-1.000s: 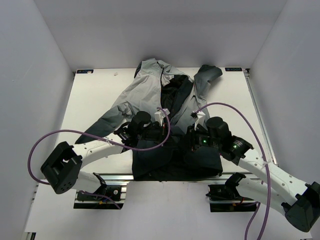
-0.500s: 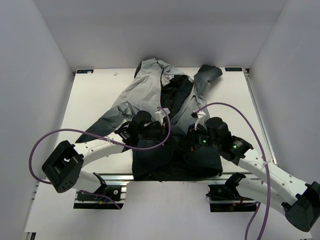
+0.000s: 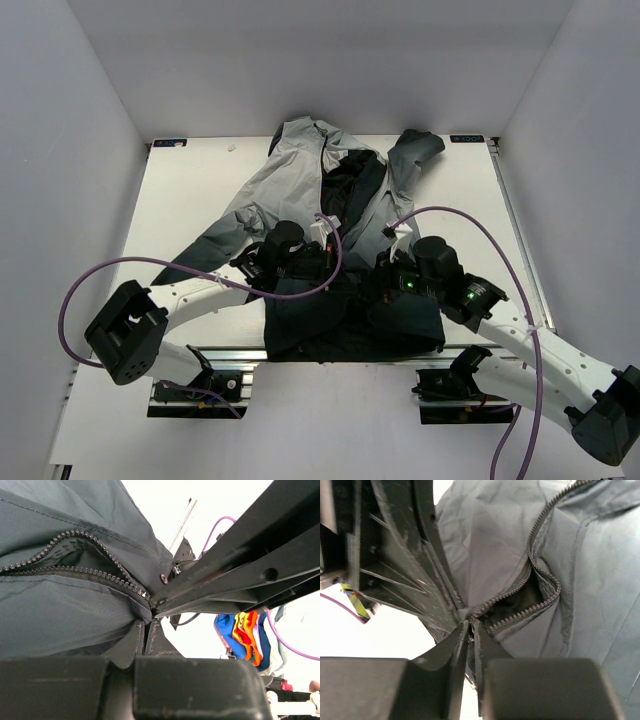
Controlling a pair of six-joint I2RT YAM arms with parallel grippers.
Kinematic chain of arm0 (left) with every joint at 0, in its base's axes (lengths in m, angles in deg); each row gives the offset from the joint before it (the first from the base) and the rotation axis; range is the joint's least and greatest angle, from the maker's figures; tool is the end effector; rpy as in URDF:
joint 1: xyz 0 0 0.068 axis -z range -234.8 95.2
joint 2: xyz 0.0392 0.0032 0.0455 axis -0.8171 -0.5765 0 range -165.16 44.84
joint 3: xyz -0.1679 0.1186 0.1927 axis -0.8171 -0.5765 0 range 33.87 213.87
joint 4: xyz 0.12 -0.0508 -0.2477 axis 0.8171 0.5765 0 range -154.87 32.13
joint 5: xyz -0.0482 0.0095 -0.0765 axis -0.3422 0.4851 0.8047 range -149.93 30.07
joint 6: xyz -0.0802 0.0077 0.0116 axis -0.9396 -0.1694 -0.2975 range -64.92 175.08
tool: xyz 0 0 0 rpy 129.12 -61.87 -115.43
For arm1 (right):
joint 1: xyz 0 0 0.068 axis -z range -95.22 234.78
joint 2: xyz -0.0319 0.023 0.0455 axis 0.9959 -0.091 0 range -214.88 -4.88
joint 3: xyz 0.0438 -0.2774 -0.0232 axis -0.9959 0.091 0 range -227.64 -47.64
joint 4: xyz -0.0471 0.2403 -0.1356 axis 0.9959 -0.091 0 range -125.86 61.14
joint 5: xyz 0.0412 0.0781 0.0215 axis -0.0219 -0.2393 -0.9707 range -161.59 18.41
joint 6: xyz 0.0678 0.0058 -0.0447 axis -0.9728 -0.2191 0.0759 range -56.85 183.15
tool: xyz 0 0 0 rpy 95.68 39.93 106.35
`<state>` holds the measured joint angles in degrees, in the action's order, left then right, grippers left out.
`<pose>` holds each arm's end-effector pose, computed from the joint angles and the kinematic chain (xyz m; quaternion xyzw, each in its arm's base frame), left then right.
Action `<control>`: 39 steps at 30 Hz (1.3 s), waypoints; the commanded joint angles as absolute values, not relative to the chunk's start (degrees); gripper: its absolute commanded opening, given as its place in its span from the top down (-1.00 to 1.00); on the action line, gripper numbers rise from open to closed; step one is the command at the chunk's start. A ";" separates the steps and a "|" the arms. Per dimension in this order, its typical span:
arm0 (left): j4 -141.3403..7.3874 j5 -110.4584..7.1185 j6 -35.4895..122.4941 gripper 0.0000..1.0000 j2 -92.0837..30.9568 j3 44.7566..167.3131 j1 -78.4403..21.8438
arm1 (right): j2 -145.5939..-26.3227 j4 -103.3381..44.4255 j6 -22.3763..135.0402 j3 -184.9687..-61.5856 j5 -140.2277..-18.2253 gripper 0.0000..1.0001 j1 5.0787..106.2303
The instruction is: Zip up the jacket
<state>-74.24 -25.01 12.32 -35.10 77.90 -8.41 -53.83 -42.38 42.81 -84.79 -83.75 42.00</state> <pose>0.2051 -0.2740 0.2170 0.1833 0.8060 -0.5338 0.1783 0.1669 0.1746 0.2630 -0.2191 0.8130 0.3547 0.4064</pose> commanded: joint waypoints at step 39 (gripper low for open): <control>-54.43 -33.29 27.30 -0.96 -28.99 87.74 -8.21 | -51.81 -41.95 45.48 -88.24 -78.79 1.00 42.42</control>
<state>-62.26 -28.86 19.75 -33.77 83.95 -8.30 -51.40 -42.62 44.51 -84.44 -80.23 42.19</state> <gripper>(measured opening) 0.948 0.011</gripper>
